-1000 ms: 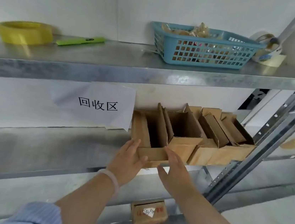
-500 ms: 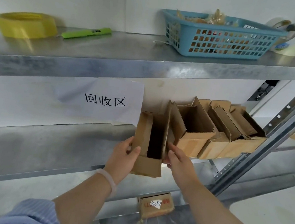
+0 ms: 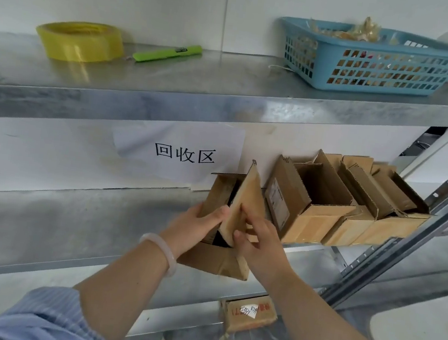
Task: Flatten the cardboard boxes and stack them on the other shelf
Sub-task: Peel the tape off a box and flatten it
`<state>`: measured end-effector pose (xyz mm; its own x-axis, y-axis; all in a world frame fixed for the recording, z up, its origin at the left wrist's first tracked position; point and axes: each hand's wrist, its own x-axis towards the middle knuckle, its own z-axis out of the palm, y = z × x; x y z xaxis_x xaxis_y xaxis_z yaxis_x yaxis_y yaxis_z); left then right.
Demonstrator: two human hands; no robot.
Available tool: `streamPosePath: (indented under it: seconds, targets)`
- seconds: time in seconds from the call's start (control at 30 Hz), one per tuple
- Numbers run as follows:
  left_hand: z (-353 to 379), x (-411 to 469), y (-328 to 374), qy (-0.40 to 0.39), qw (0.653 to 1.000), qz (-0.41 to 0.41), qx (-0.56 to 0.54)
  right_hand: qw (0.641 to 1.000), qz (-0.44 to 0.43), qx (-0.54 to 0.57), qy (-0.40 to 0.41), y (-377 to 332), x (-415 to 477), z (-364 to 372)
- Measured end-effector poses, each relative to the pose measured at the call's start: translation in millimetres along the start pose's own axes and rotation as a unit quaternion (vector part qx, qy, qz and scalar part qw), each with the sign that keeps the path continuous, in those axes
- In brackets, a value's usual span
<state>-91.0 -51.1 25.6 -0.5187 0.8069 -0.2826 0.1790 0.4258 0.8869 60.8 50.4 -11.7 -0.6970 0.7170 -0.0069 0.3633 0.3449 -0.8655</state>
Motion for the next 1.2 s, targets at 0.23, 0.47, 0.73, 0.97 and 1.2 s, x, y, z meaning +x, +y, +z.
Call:
streamPosePath:
  seconds: [0.23,0.47,0.73,0.97,1.2]
  targets:
    - [-24,-1,-35,0.016,0.991,-0.065,-0.119,0.989,0.123,0.07,0.047,-4,19,9]
    - [-32,-4,-67,0.026,0.959,-0.094,-0.266,0.94,0.253,0.227,-0.005,6,24,18]
    - [-36,0,-66,0.074,0.935,-0.108,-0.329,0.975,0.124,0.184,0.027,-14,48,13]
    - [-64,-6,-49,0.395,0.917,0.059,0.018,0.981,-0.1,-0.167,0.025,-38,57,6]
    - [-69,-2,-34,0.279,0.95,0.134,-0.033,0.885,-0.277,-0.374,-0.027,-57,68,20]
